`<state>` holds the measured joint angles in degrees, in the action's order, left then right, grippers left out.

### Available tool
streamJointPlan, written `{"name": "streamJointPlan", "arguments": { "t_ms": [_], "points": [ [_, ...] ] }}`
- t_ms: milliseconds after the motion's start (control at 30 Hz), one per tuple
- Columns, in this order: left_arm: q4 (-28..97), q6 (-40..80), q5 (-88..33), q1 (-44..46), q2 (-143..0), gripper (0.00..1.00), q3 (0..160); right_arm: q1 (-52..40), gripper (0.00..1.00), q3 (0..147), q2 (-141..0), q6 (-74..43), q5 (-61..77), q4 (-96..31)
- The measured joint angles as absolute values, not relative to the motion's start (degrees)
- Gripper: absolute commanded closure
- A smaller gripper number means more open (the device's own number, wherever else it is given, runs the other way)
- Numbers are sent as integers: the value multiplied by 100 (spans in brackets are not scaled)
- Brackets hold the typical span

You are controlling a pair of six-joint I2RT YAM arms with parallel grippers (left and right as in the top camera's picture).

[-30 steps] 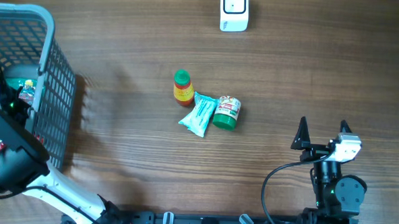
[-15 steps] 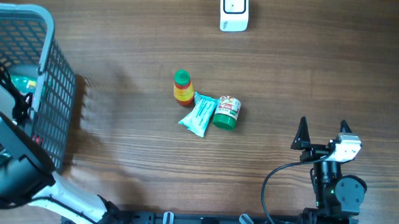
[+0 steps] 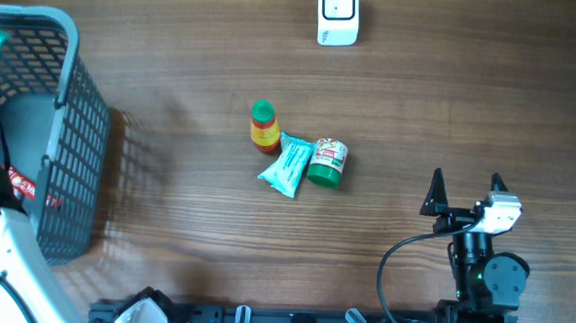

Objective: Scan the item barcode
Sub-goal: 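Reach into the basket and grasp the green 3M gloves pack, then place the green 3M gloves pack on the table right of the jar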

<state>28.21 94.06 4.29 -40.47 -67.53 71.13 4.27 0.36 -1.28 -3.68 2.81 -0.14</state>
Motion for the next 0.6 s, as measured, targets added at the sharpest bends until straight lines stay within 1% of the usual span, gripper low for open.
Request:
{"name": "streamJointPlan", "arguments": {
  "t_ms": [67,133,200,267,333,367,500,600],
  "points": [
    [2512,9406,-10,-4051,-6584,96,7109,427,0,36,-128,-368,281,-14],
    [2067,9376,-753,-4051,-6410,96,7107,427,0,36,-128,-368,281,-14],
    [1308,9260,-1463,-4018,-6386,96,7096,427,0,36,-128,-368,281,-14],
    [685,8960,-2080,-3739,-6366,96,7098,427,0,36,-128,-368,281,-14],
    [381,8691,-2364,-3310,-6359,96,7096,427,0,36,-128,-368,281,-14],
    [246,8576,-2491,-2939,-6355,96,7096,427,0,36,-128,-368,279,-14],
    [-220,8337,-2630,-1955,-6351,96,7096,427,0,36,-128,-368,281,-14],
    [-344,7666,-2676,-1070,-6353,96,7096,427,0,36,-128,-368,281,-14]
  ]
}}
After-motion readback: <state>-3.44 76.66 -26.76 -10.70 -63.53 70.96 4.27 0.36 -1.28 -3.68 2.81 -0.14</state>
